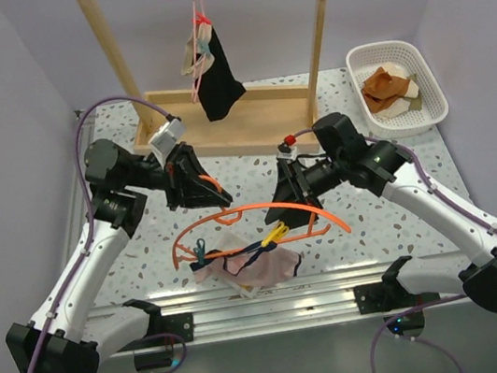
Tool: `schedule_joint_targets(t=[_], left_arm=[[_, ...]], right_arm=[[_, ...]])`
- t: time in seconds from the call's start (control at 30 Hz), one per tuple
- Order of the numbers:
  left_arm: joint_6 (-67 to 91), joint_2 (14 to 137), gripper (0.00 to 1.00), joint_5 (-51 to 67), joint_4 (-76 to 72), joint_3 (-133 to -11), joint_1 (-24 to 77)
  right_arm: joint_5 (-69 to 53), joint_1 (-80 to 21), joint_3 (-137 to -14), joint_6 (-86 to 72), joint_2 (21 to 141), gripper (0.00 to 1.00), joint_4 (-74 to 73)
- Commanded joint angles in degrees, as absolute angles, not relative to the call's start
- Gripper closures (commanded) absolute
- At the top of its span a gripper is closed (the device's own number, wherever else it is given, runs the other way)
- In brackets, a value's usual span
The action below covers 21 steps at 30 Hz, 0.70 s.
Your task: Remove the underwear clipped to the hanger
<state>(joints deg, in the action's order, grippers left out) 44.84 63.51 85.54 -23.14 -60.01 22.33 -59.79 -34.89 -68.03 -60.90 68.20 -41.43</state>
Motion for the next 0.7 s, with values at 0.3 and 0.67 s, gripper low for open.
schedule_joint_targets(t=[0.3,0.67], left_arm=[[47.02,63.98,1.00,92.37,-27.95,-62.49,22.68],[47.64,64.07,1.00,92.29,-28.56,-62.40,22.68]], right_arm=[[-63.02,-35.16,-67.41,-59.68,65.74,0.48,-45.24],[-63.02,-35.24,-70.05,-54.41,67.94,0.52,-51.33]])
